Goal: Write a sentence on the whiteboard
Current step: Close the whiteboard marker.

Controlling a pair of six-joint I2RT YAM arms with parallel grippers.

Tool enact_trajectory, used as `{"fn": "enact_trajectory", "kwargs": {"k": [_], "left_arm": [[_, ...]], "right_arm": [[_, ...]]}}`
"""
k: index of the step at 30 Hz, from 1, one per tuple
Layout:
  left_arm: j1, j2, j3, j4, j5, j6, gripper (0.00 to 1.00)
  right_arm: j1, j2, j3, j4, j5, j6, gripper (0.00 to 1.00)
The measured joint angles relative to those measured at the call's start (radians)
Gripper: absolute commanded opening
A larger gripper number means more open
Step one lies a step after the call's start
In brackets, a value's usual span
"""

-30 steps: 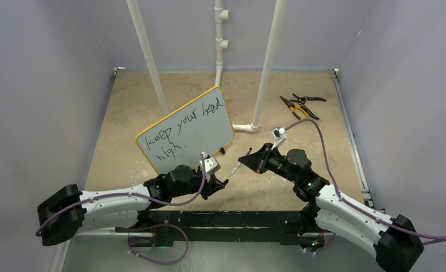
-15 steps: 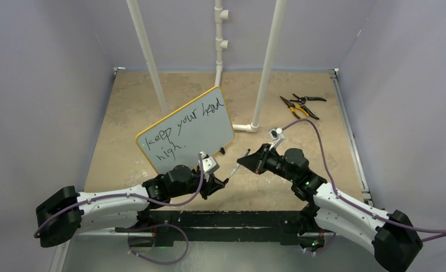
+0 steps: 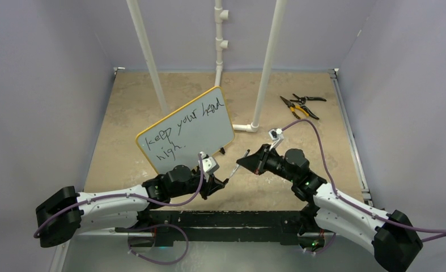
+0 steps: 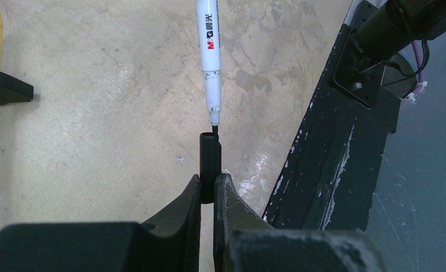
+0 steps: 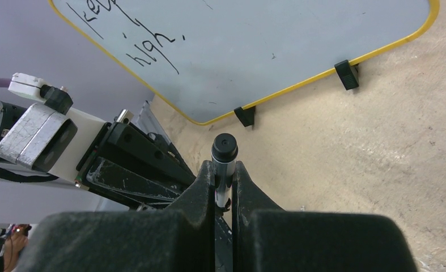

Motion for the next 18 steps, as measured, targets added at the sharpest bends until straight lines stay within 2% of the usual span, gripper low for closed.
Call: {"fn": "enact_trajectory", "kwargs": {"k": [18], "left_arm": [[0.000, -0.022, -0.001, 0.000, 0.000, 0.000, 0.00]], "right_arm": [[-0.001, 0.039, -0.009, 0.047, -0.021, 0.018, 0.00]]}}
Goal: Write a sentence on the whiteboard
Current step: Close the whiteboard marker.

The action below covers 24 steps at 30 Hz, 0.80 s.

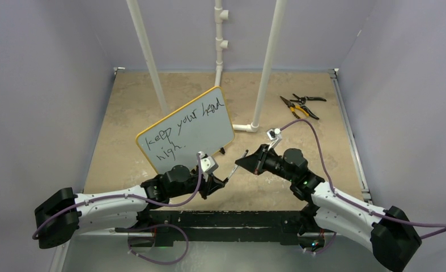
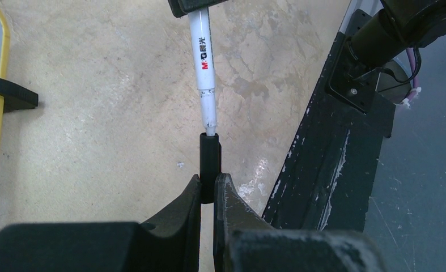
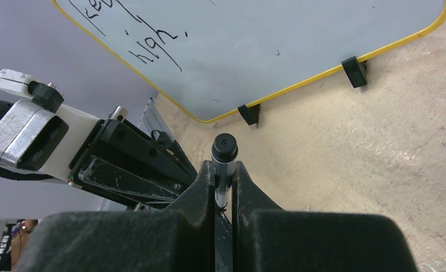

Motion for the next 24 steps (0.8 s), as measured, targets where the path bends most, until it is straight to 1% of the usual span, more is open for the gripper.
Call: {"fn": "enact_trajectory", "kwargs": {"k": [7, 12, 15, 19, 24], "left_arm": [[0.000, -0.003, 0.000, 0.014, -0.025, 0.000, 0.00], [-0.002, 0.005, 0.000, 0.076, -0.049, 0.000, 0.00], [-0.002, 0.035, 0.005, 0.112, -0.063, 0.003, 0.00], [-0.002, 0.072, 0.030, 0.118, -0.085, 0.019, 0.00], [-0.002, 0.073, 0.049, 0.112, -0.109, 0.038, 0.00]], "right_arm": [[0.000, 0.008, -0.002, 0.016, -0.004, 0.010, 0.00], [0.000, 0.016, -0.005, 0.051, -0.019, 0.019, 0.00], [-0.003, 0.031, -0.006, 0.069, -0.024, 0.021, 0.00], [-0.010, 0.045, -0.012, 0.082, -0.023, 0.021, 0.00], [-0.017, 0.046, -0.014, 0.121, -0.019, 0.021, 0.00]]}}
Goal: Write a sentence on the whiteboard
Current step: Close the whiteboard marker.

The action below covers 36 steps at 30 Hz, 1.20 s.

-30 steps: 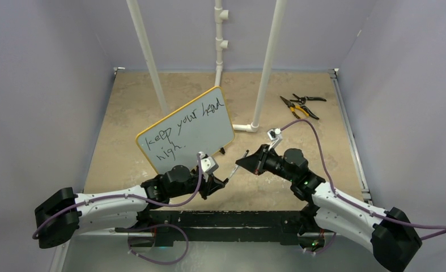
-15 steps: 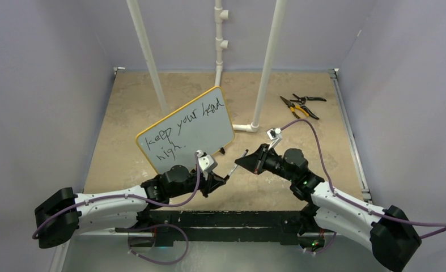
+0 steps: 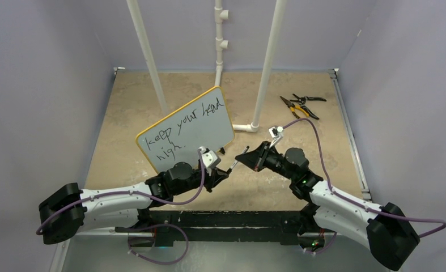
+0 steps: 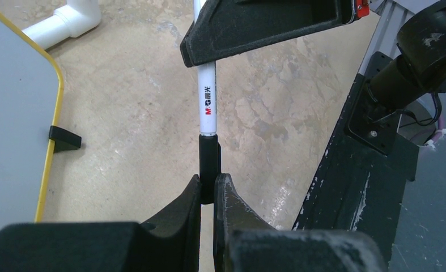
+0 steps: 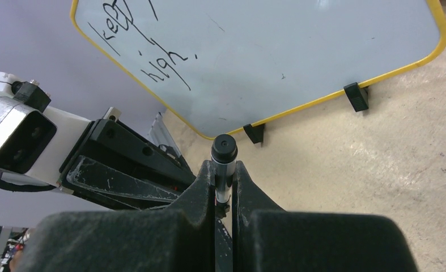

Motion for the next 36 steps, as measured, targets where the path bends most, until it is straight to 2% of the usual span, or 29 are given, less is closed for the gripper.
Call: {"fn": "enact_trajectory", "kwargs": {"k": [11, 12, 14, 16, 20, 21, 22, 26, 31, 36], "left_arm": [[0.008, 0.021, 0.100, -0.157, 0.016, 0.039, 0.01], [0.010, 0.020, 0.116, -0.186, 0.025, 0.039, 0.04], [0.012, 0.019, 0.150, -0.250, 0.037, 0.039, 0.16], [0.014, 0.010, 0.186, -0.321, 0.055, 0.036, 0.32], [0.014, -0.031, 0.249, -0.390, 0.095, 0.029, 0.49], [0.014, -0.051, 0.262, -0.406, 0.105, 0.024, 0.59], [0.014, -0.067, 0.268, -0.415, 0.111, 0.020, 0.65], [0.015, -0.096, 0.278, -0.465, 0.133, 0.001, 0.79], [0.015, -0.035, 0.284, -0.535, 0.162, -0.029, 0.85], [0.015, -0.009, 0.281, -0.553, 0.176, -0.058, 0.83]], "right_arm": [[-0.008, 0.003, -0.003, 0.022, 0.004, 0.004, 0.00], [-0.008, -0.001, -0.003, 0.021, 0.004, 0.006, 0.00], [-0.008, -0.008, -0.005, 0.021, 0.003, 0.011, 0.00], [-0.008, -0.019, -0.008, 0.021, -0.003, 0.024, 0.00], [0.011, -0.033, -0.025, -0.005, -0.040, 0.047, 0.00], [0.013, -0.035, -0.029, -0.011, -0.048, 0.049, 0.00], [0.013, -0.036, -0.032, -0.016, -0.053, 0.053, 0.00], [0.013, -0.036, -0.033, -0.018, -0.058, 0.061, 0.00], [0.013, -0.050, -0.033, -0.018, -0.057, 0.068, 0.00], [0.013, -0.066, -0.033, -0.018, -0.057, 0.068, 0.00]]}}
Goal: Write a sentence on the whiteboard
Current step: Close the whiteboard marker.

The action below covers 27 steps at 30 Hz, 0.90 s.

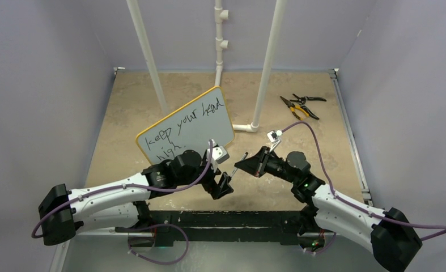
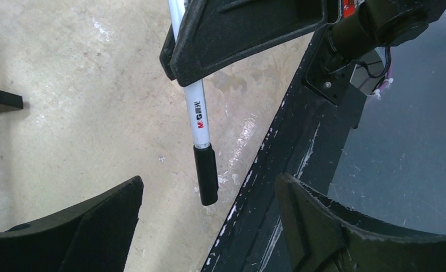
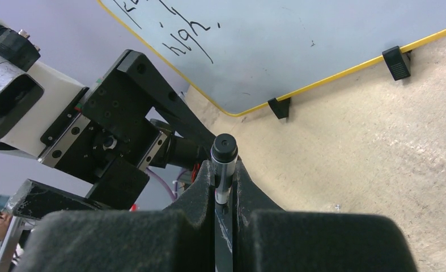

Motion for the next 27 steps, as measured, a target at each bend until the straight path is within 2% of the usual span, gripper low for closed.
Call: {"fn": "enact_trajectory", "kwargs": {"k": [2, 12, 20, 22, 24, 27], "left_arm": [[0.000, 0.012, 0.000, 0.015, 0.010, -0.010, 0.77], [0.000, 0.093, -0.017, 0.082, 0.035, -0.041, 0.30], [0.001, 0.093, -0.026, 0.105, 0.044, -0.045, 0.26], [0.001, 0.093, -0.031, 0.105, 0.045, -0.045, 0.20], [0.001, 0.095, -0.034, 0.105, 0.046, -0.047, 0.00], [0.005, 0.101, -0.035, 0.104, 0.044, -0.060, 0.00]], "right_arm": [[0.000, 0.000, 0.000, 0.000, 0.000, 0.000, 0.00], [0.000, 0.000, 0.000, 0.004, -0.001, -0.005, 0.00], [0.000, 0.000, 0.000, 0.004, -0.002, -0.009, 0.00], [0.000, 0.000, 0.000, 0.004, -0.003, -0.009, 0.00], [0.000, 0.000, 0.000, 0.003, -0.003, -0.011, 0.00], [0.000, -0.002, 0.000, 0.002, -0.007, -0.020, 0.00]]}}
